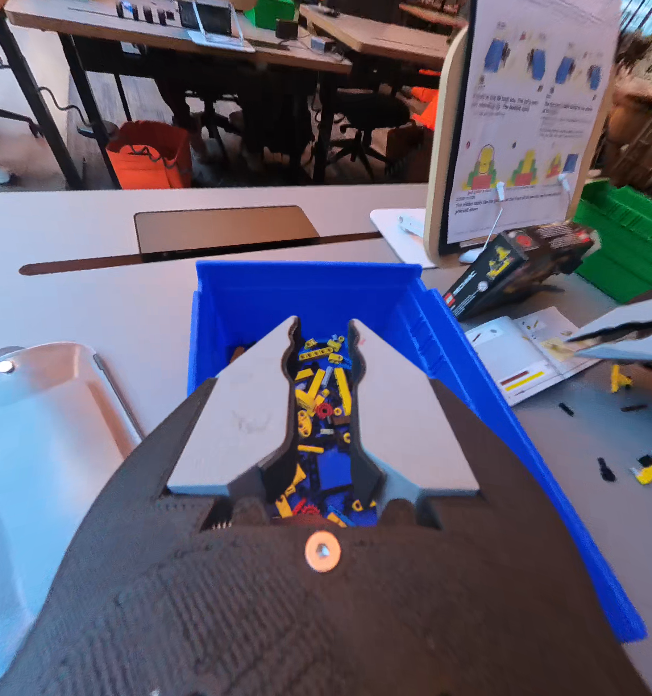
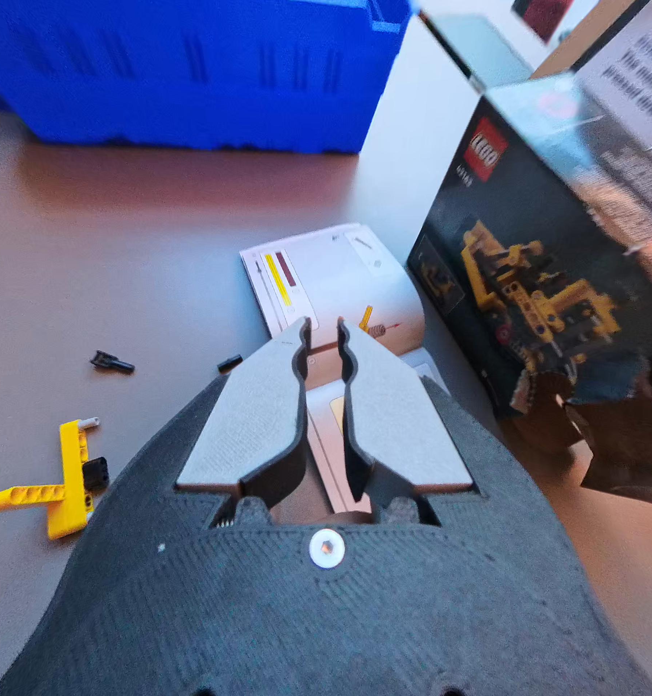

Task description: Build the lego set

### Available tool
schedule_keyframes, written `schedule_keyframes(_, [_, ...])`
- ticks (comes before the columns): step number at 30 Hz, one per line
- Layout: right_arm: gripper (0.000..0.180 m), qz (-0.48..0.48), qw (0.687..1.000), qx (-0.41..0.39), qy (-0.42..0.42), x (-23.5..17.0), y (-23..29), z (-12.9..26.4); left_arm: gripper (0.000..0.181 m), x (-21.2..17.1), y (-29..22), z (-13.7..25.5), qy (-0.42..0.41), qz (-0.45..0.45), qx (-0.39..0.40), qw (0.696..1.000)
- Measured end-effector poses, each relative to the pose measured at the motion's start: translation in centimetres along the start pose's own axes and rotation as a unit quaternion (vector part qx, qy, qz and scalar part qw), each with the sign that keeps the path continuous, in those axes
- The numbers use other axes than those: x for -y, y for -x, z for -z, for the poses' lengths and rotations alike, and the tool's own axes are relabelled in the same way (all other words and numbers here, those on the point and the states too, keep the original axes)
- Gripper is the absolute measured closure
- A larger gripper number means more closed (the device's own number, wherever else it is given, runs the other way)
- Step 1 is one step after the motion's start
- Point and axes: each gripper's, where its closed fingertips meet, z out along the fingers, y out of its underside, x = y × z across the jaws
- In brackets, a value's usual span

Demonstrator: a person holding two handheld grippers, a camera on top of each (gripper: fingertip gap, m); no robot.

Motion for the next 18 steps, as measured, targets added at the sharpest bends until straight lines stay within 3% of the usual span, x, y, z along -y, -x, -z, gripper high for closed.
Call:
schedule_keyframes(4, [0.170, -0.006, 0.997, 0.000, -0.072, 1.7, -1.1, 1.8, 0.159, -1.7, 2.0, -0.6, 0.025, -0.005, 0.059, 0.998])
schedule_keyframes(9, [0.173, -0.010, 0.991, -0.030, -0.127, 2.8, -2.8, 3.2, 0.160, -2.6, -0.1, -1.4, 0.028, -0.004, 0.018, 0.999])
schedule_keyframes(18, [0.179, 0.010, 0.991, -0.087, -0.105, 1.8, -3.9, 3.0, 0.159, -6.0, -0.8, -3.6, 0.103, -0.081, 0.052, 0.990])
